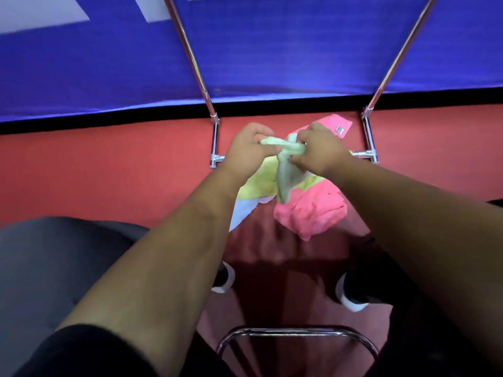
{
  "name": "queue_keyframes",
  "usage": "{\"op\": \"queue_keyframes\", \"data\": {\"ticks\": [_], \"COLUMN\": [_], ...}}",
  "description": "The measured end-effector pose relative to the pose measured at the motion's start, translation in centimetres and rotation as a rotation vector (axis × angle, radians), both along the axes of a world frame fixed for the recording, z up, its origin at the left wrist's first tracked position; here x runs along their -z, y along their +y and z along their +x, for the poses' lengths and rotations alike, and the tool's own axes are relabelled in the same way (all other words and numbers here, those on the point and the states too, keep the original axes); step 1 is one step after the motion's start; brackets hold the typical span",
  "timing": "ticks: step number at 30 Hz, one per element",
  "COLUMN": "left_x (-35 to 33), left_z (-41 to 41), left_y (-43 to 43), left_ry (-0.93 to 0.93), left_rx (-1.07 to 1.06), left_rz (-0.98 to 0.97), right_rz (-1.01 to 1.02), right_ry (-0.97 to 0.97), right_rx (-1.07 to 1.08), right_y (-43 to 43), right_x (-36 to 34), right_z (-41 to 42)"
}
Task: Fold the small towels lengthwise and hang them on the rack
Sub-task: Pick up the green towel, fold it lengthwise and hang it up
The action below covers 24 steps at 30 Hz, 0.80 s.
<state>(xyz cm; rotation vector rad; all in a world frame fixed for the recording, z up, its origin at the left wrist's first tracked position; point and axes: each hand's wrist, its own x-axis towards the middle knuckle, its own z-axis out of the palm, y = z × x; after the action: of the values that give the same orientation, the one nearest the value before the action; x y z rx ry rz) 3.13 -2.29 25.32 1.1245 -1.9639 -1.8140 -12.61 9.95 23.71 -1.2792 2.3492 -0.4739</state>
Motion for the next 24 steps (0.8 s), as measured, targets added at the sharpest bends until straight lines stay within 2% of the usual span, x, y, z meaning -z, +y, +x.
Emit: {"op": "queue_keyframes", "data": {"ticks": [5,10,15,18,21,24], "left_x": [-9.5,-17.5,-20.1,-18.0,-16.7,-16.1], "left_z": [0.5,1.6,2.6,3.2,3.1,2.8], "left_y": [-0.7,-0.3,1.0,0.9,-0.2,-1.6], "left_ry": [0.166,0.222,0.175,0.096,-0.117,-0.26], "left_rx": [-0.016,0.052,0.103,0.103,0.189,0.254], "left_rz": [-0.139,-0.287,-0.418,-0.465,-0.698,-0.803], "right_rz": [-0.242,-0.498,-0.58,-0.57,-0.56,-0.599], "right_ry": [-0.035,-0.474,-0.611,-0.545,-0.422,-0.352], "right_rx": [-0.065,0.084,0.07,0.129,0.174,0.229], "right_y": [-0.2,0.2,0.5,1.0,0.5,-0.2], "right_x": [-9.2,-16.6,-18.5,-17.0,-16.2,-16.2], "right_z": [1.2,2.7,3.9,4.0,3.8,3.3]}}
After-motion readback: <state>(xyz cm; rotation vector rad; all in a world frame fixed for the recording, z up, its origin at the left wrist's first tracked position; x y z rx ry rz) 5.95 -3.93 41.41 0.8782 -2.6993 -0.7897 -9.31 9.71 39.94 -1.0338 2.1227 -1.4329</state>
